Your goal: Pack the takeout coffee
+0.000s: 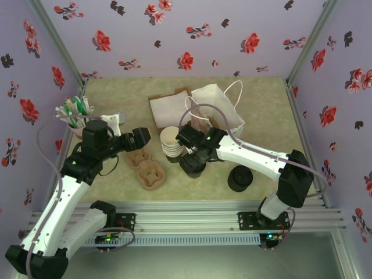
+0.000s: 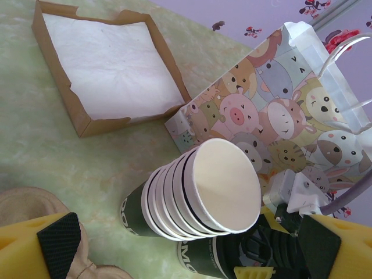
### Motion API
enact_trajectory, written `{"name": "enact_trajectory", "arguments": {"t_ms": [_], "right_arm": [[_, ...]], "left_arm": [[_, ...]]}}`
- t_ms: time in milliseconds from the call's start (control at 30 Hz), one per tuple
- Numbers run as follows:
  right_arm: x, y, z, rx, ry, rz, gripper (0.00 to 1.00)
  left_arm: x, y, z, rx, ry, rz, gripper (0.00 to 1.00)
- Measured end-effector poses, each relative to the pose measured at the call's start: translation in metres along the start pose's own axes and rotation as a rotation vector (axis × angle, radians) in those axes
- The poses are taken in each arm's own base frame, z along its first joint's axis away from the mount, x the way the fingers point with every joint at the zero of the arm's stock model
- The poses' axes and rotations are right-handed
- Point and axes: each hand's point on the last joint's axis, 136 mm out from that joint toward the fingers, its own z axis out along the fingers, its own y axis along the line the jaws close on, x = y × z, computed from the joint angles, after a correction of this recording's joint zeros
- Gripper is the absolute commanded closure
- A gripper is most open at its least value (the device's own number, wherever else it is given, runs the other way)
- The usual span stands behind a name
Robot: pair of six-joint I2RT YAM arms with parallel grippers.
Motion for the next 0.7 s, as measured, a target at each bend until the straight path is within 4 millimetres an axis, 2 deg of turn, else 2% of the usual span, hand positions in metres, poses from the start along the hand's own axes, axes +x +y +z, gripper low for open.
{"name": "enact_trajectory", "arguments": {"t_ms": [700], "right_arm": [[0.0001, 0.0002, 0.0, 0.0, 0.0, 0.0, 0.2]], "left_arm": [[-0.0001, 0.0, 0.0, 0.0, -0.001, 0.0, 0.01]]}}
